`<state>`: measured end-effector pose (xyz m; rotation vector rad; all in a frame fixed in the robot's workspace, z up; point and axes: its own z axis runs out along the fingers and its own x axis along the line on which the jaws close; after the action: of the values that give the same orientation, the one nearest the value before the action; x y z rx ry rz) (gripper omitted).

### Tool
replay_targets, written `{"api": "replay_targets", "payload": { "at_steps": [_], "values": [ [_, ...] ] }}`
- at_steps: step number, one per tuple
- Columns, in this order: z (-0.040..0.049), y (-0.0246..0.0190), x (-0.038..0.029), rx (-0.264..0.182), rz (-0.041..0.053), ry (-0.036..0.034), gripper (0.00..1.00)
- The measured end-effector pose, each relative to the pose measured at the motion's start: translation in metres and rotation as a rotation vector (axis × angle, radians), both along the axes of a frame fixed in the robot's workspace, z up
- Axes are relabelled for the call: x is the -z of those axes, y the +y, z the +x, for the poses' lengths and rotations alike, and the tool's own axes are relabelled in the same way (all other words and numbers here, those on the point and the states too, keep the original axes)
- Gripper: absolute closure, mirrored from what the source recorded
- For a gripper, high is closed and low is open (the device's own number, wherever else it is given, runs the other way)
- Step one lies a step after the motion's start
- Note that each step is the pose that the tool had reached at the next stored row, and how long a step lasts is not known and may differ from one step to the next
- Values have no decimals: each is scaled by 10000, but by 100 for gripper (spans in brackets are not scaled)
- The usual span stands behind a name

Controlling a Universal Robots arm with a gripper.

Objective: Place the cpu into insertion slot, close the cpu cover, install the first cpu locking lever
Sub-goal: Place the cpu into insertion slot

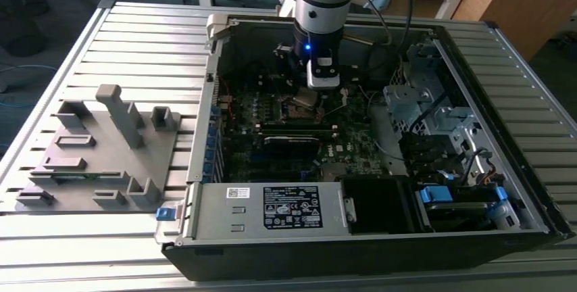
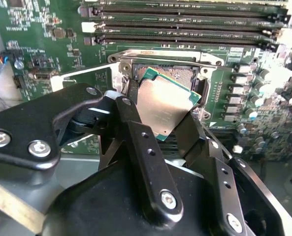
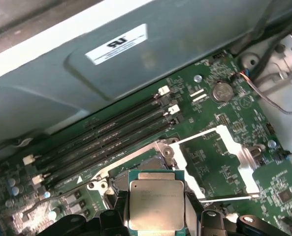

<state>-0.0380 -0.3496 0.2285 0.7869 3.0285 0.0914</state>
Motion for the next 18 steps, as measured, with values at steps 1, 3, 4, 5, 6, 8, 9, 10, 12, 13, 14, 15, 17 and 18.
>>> {"api": "replay_targets", "payload": {
  "at_steps": [1, 3, 4, 5, 6, 8, 9, 10, 12, 13, 14, 15, 17, 18],
  "values": [
    [0, 0, 1, 177, 1, -1, 46],
    [0, 0, 1, 548, 0, 0, 46],
    [0, 0, 1, 727, 0, 0, 46],
    [0, 0, 2, 909, 0, 0, 46],
    [0, 0, 2, 1087, 0, 0, 46],
    [0, 0, 3, 1452, -1, 1, 46],
    [0, 0, 4, 1632, -1, 1, 46],
    [0, 0, 5, 1813, -2, 1, 46],
    [0, 0, 7, 2189, -1, 1, 46],
    [0, 0, 7, 2367, -1, 1, 46],
    [0, 0, 8, 2549, -1, 1, 46],
    [0, 0, 9, 2727, -1, 1, 46],
    [0, 0, 11, 3087, -1, 1, 46],
    [0, 0, 12, 3267, -1, 1, 46]
  ]
}}
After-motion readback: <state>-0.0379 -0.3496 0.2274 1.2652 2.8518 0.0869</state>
